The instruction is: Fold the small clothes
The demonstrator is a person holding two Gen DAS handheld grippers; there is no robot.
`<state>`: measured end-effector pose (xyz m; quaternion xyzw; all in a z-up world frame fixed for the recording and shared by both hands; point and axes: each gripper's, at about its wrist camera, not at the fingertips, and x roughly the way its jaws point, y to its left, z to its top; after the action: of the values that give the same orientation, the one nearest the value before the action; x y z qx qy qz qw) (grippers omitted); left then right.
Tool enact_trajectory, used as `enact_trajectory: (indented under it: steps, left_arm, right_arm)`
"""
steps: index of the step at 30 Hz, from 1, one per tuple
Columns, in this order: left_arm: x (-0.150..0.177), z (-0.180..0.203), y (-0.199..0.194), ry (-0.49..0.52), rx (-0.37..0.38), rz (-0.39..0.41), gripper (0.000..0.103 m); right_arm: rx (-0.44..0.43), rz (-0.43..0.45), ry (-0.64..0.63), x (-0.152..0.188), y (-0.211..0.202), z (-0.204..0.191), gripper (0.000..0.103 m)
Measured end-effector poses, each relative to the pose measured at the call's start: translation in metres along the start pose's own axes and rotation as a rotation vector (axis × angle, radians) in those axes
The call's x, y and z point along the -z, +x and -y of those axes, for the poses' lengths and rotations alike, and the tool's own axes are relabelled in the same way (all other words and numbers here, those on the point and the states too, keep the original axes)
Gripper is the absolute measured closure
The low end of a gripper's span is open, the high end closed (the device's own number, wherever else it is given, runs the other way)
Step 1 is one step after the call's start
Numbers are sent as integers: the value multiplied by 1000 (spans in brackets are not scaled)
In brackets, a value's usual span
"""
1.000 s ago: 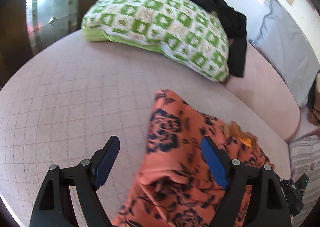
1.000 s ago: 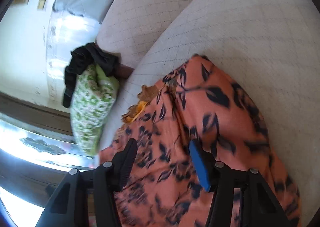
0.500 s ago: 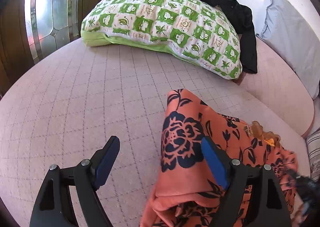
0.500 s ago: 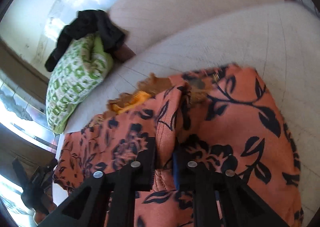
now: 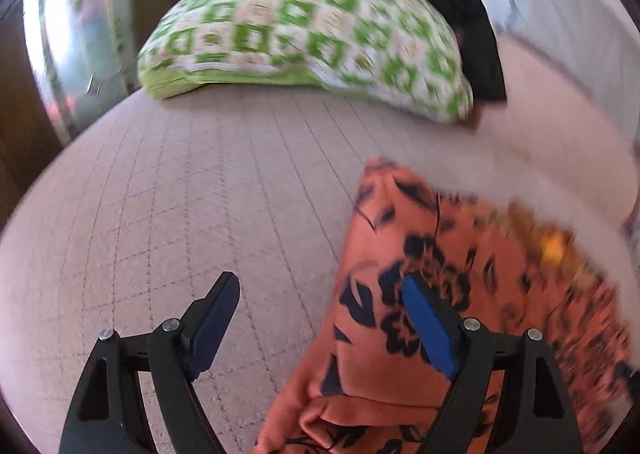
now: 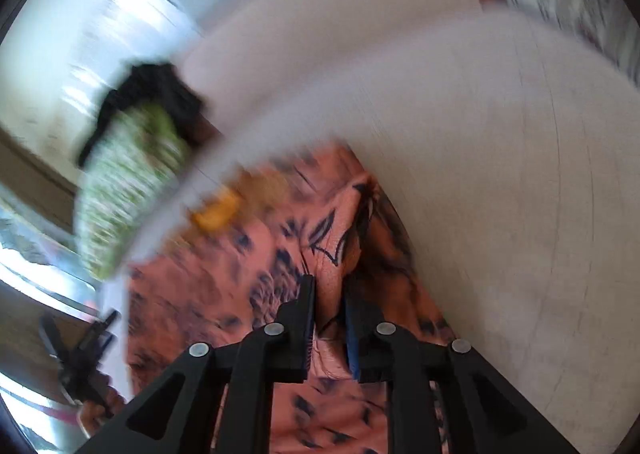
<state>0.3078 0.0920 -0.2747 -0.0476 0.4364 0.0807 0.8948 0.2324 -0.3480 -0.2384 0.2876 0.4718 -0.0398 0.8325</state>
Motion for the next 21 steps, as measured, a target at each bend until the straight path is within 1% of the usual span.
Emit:
enact_trajectory:
  steps: [1,2,3,4,5,6,7,8,9,10,11,12,14,15,16,17,19,20,21]
  left_arm:
    - [2,6,2,27,-10,-3,19]
    - [5,10,4,52,-18,-4,19]
    - [7,15,6,76,-28,-7,19]
    - [10,20,8,96,-38,-12,19]
    - [12,23,11,112,-43,-20,19]
    - [14,26,13,123,-46,-30,14]
    - [17,28,17,133,-54,-47,7]
    - [19,29,20,136,-64,-52,5]
    - [20,28,20,127,-70,-37,3]
    - [19,27,21,120,-68,-41,2]
    - [19,25,22,112,-60,-49,2]
    - [18,21,24,91,-43,-59,1]
    - [17,13,28,37,-6,-84,0]
    - [16,8,30,14,13,-88,0]
    - [16,9,30,18,14,-88,0]
    - [16,9,31,28,8,-87,0]
    - [16,11,32,40,-2,-83,0]
    - [16,11,33,40,0,-84,0]
    - [15,11,34,40,4,-88,0]
  right_arm:
    - [48,-32,8,0,9,2,86]
    - [63,-39,15,-1,13,4,86]
    - [56,-32,34,-3,12,6,86]
    - [55,-8,65,-7,7,9,80]
    - [77,44,86,-10,-3,11,76]
    - [121,103,90,-12,-13,15,63]
    - [156,142,89,-13,-20,19,34]
    - [192,193,97,-14,-28,21,25]
    - [203,260,131,-13,-39,27,23]
    - [179,312,156,-12,-47,29,23]
    - [136,339,147,-11,-52,27,23]
    - [103,341,109,-11,-54,22,25]
    - [75,351,6,-8,-52,-3,39]
    - [67,349,-48,-5,-51,-14,51]
    - [53,320,-99,-4,-44,-27,62]
    - [38,283,-123,-3,-37,-34,65]
    - [28,158,-104,-2,-7,-38,65]
    - [36,104,-85,2,2,-30,65]
    - [61,-14,-46,3,28,-23,65]
